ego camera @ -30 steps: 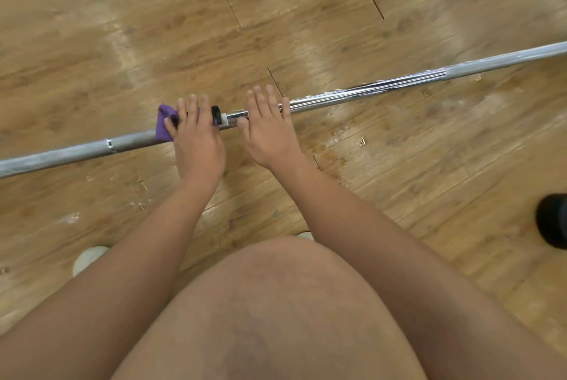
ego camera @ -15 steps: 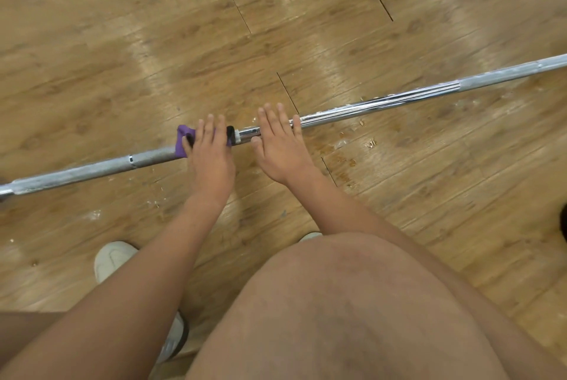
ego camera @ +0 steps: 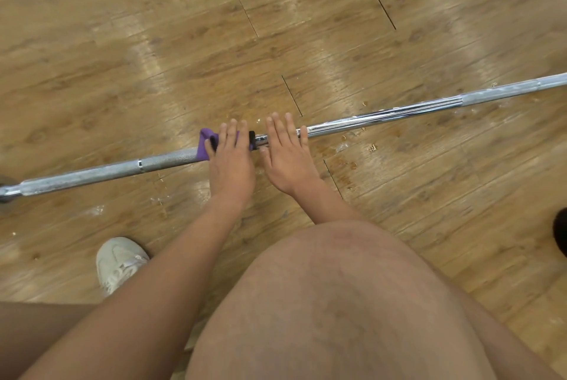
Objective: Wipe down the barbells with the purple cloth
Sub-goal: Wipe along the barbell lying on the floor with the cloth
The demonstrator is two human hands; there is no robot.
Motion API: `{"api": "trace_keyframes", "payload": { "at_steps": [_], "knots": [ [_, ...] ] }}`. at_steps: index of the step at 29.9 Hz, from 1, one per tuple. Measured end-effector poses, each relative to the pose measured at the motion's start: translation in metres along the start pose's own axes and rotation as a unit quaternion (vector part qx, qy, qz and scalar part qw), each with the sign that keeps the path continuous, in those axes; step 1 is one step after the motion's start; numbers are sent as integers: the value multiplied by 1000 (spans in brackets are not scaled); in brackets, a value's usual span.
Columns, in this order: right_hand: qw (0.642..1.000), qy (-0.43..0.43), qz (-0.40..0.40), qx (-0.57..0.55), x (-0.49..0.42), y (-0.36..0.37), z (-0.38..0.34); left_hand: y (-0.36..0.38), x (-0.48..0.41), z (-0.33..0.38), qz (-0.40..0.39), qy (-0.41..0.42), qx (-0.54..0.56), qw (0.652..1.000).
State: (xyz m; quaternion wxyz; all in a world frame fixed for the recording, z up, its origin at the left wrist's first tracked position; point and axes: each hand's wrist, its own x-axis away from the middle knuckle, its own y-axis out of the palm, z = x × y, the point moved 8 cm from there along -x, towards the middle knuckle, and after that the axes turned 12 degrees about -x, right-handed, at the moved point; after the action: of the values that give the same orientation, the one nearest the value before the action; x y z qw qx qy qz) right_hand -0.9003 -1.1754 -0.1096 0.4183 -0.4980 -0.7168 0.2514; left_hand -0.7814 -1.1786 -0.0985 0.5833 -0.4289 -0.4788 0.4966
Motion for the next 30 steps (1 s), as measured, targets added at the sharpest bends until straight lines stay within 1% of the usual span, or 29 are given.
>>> {"api": "trace_keyframes", "payload": {
  "at_steps": [3,7,12,15,17,19,21,23,27,30],
  "knots": [
    [1000,0,-2,-10,1,1,1,-3,-2,-10,3,9,-4,1000],
    [1000,2,-2,-16,1,1,1,-7,-5,-30,10,-23,26,999],
    [1000,0,6,-26,0,0,0,-5,0,-16,2,14,9,1000],
    [999,14,4,-39,-2,-2,-3,-9,4,-24,-5,51,13,999],
    [998,25,16,-52,-4,-4,-9,-13,8,-36,-2,67,18,998],
    [996,4,60,-65,-6,-10,-25,-16,15,-47,8,80,0,997],
    [990,-39,109,-82,-8,-16,-50,-14,22,-59,6,80,4,997],
    [983,-79,131,-99,-11,-16,-78,-13,29,-72,7,73,17,997],
    [977,-141,122,-98,-13,6,-120,-14,40,-113,14,25,6,1000],
    [982,-161,94,-19,-16,36,-128,-8,42,-142,-14,-12,-39,999]
  ]
}}
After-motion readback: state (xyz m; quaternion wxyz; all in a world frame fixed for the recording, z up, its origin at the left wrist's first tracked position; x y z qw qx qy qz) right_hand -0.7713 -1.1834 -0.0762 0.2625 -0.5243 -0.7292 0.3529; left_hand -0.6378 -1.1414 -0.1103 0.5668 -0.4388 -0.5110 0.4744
